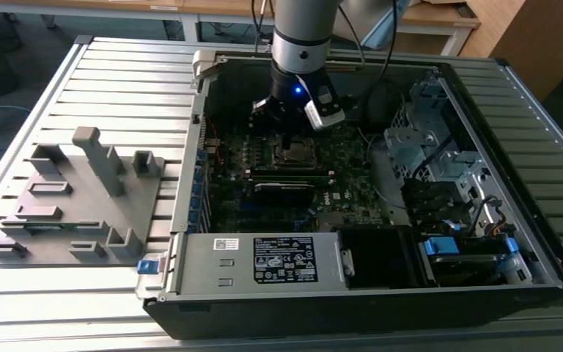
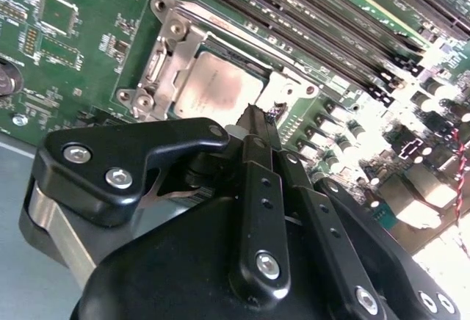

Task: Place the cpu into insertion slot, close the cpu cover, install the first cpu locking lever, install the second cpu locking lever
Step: 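Close the cpu cover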

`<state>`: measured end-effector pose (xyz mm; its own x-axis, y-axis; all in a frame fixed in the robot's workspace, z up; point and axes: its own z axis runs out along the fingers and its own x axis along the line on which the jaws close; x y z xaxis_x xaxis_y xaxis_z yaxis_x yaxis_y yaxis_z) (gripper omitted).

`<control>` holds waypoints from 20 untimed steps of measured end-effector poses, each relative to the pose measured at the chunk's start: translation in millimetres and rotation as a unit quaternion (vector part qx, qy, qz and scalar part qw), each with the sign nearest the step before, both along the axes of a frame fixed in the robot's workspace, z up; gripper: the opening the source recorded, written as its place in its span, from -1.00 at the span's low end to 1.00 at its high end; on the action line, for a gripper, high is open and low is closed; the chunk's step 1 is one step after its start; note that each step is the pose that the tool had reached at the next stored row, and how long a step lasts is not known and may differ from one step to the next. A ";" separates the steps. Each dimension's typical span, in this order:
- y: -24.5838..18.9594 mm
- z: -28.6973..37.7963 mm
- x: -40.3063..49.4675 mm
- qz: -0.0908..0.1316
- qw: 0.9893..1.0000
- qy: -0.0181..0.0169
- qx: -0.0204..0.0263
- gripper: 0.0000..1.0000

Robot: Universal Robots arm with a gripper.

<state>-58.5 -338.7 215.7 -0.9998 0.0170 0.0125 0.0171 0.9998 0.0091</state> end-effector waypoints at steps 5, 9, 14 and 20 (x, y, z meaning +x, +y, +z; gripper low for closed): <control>0.0 0.0 7.3 0.000 1.000 0.000 0.000 -0.80; 0.0 0.0 12.5 0.000 1.000 0.000 0.000 -0.80; 0.1 0.0 13.2 0.000 1.000 0.000 0.000 -0.80; 0.1 2.7 13.2 0.000 1.000 0.000 0.000 -0.80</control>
